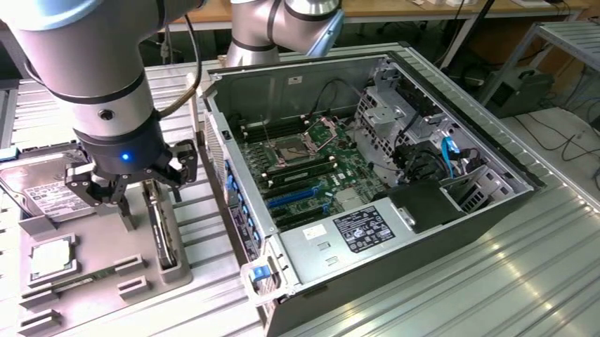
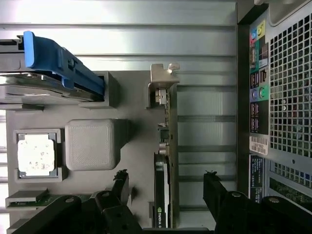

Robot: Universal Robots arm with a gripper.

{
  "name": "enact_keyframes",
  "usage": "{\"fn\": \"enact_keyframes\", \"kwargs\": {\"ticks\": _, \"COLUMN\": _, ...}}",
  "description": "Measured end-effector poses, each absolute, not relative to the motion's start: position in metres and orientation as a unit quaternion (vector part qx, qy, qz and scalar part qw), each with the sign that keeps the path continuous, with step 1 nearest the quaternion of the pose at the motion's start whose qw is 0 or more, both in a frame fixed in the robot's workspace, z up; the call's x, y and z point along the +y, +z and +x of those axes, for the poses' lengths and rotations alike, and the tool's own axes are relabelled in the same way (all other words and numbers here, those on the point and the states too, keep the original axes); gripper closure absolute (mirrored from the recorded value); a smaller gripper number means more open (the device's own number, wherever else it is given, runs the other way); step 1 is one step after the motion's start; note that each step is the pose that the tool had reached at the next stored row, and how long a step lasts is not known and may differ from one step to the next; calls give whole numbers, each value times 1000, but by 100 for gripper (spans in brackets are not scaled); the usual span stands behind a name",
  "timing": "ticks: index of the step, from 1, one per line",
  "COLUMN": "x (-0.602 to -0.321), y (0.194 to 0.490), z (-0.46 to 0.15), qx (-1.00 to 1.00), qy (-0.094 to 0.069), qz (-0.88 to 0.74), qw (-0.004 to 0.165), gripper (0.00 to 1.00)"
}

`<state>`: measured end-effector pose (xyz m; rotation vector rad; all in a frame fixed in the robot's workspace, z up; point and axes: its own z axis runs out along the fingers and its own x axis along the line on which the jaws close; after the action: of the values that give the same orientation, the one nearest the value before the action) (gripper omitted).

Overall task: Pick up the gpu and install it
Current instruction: 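Pick up the gpu and move the gpu toward the slot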

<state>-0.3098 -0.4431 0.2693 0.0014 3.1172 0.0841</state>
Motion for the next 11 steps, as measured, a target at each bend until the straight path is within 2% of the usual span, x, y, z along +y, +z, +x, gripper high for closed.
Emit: {"fn": "enact_keyframes", "kwargs": {"ticks": 11, "x": -451, "y": 248, "z": -310, "qx": 1000, "qy": 27, "qz": -11, "qw": 11, "gripper": 27}}
